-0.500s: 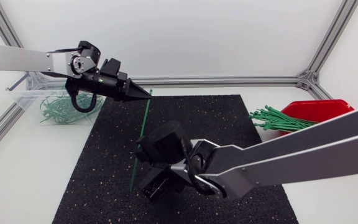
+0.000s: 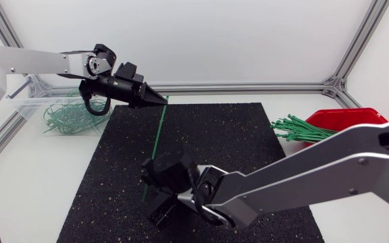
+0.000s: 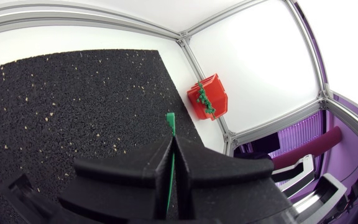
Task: Take a green cable tie from the red box, thread the tail through the head to close it, then place it in the transparent bin on the left.
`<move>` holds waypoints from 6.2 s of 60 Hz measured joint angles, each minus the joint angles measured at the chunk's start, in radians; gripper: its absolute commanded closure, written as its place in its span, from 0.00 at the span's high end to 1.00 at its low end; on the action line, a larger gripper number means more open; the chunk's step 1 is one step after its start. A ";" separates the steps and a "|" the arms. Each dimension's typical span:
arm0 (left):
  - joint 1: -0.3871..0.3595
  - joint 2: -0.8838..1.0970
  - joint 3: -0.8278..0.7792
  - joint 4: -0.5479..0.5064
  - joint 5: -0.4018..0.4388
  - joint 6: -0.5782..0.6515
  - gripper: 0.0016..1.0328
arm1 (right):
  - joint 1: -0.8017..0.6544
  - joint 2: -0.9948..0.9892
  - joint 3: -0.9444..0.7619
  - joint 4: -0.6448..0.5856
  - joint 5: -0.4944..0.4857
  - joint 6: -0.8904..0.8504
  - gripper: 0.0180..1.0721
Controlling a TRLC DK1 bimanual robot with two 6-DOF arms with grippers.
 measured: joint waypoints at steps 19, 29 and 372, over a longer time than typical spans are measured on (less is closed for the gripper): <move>-0.004 0.034 0.049 -0.083 0.024 0.011 0.03 | 0.007 0.035 0.002 0.102 0.005 -0.019 0.59; -0.004 0.055 0.050 -0.122 0.071 0.026 0.03 | 0.020 0.036 0.002 0.145 0.008 -0.041 0.59; 0.056 0.061 -0.016 -0.267 0.194 0.211 0.03 | 0.158 0.074 -0.127 0.419 0.051 -0.074 0.06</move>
